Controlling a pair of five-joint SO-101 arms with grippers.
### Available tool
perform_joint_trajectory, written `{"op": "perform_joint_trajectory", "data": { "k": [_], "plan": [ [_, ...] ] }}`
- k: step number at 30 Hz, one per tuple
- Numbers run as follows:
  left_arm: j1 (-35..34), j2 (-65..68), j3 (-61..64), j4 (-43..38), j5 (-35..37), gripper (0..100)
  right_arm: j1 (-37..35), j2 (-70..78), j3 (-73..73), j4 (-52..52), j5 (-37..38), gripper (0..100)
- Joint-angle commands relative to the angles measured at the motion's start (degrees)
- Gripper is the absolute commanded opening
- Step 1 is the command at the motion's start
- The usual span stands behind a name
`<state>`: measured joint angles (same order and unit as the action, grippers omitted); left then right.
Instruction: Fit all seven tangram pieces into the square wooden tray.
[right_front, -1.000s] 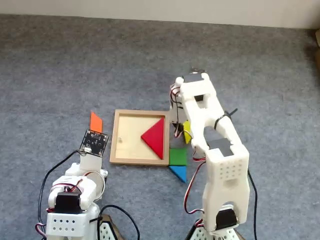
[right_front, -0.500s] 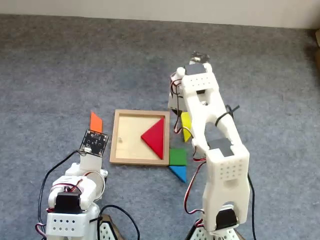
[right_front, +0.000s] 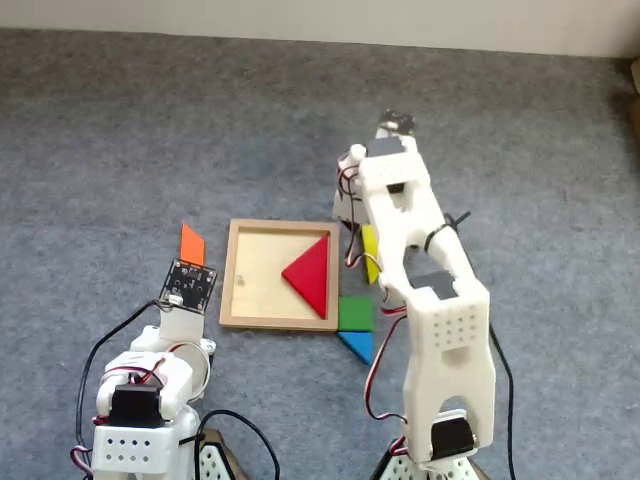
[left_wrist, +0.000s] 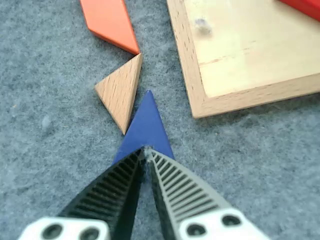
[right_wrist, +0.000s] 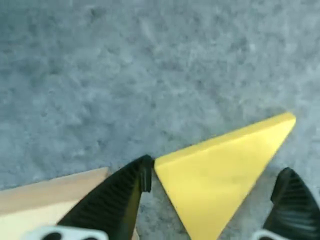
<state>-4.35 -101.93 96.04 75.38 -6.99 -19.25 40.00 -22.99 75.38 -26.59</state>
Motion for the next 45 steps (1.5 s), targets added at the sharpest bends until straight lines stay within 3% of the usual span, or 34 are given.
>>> {"op": "perform_joint_trajectory", "data": {
  "k": [1,34,41,45],
  "plan": [
    [0.7,-2.4,1.1,0.3,-0.3,1,0.9,0.7,-2.0,-0.5,-0.5,36.5],
    [0.7,-2.4,1.1,0.3,-0.3,1,5.7,0.8,-2.1,-3.3,-0.6,36.3],
    [0.7,-2.4,1.1,0.3,-0.3,1,5.9,0.7,-2.0,-3.3,-0.2,17.1],
    [0.7,-2.4,1.1,0.3,-0.3,1,6.1,0.7,-2.0,-3.2,-0.1,15.2]
  ]
}}
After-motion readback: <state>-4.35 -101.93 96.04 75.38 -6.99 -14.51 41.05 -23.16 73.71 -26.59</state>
